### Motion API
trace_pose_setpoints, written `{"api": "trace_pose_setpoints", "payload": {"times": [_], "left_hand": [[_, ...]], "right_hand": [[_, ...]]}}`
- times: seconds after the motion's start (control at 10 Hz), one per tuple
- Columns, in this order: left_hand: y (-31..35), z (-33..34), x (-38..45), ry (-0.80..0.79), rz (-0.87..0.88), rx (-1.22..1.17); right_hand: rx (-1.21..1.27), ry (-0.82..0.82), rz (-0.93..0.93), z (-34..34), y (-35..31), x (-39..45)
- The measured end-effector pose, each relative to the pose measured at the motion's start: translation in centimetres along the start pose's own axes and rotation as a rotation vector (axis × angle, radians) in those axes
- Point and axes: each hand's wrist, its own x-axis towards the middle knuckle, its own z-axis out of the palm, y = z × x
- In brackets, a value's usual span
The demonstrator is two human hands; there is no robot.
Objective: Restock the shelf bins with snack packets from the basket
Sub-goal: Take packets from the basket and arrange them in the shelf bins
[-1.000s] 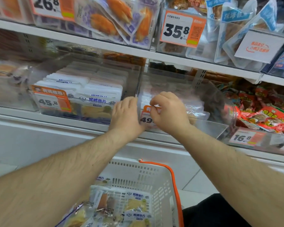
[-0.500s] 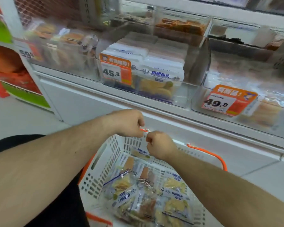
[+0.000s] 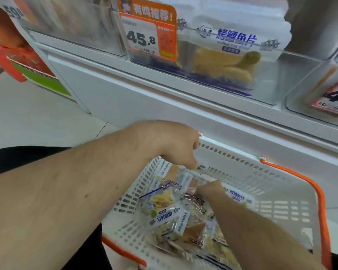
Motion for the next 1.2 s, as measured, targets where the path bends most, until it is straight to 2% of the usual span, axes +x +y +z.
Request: {"api": "trace_pose_setpoints", "payload": {"times": [0.1,0.3,0.4,0.5,0.6,0.7,0.8,1.0,1.1,1.2], "left_hand": [[0.1,0.0,0.2,-0.02,-0.013,0.034],[0.2,-0.1,0.3,-0.046,-0.037,0.081],[0.4,0.0,-0.1,-0.055,-0.051,0.11],[1.1,-0.7,-0.6,-0.045,-0.06,0.051],[0.9,-0.8,-0.7,-0.014,-0.024,0.002],[0.7,-0.7,-1.0,0.006,-0.005,0.005],[0.6,-0.6,-1.4,0.037,-0.013,-0.011],[0.1,0.7,-2.3,0.056,-0.032,-0.085],[-0.2,1.4,-2.7,0.073,-0.056,-0.166],[0.1,1.9,-2.9,0.157,-0.028,-0.416]], "right_hand": [[0.143,0.076,0.074,1.1,-0.1,1.1],[0.352,-0.026,0.159,1.6,0.6,3.5],[0.414,-0.02,0.13,1.5,0.4,2.8],[0.475,-0.071,-0.006,1.8,1.5,5.7],[0.456,-0.126,-0.088,-1.5,0.5,-0.2],[0.493,-0.088,-0.167,-3.9,0.6,-2.7],[0.504,-0.137,-0.26,-6.9,1.0,-5.4],[0.686,-0.359,-0.436,-12.9,1.2,-10.5],[0.886,-0.466,-0.527,-15.5,0.8,-12.9],[1.011,-0.583,-0.667,-18.0,0.9,-16.1]]}}
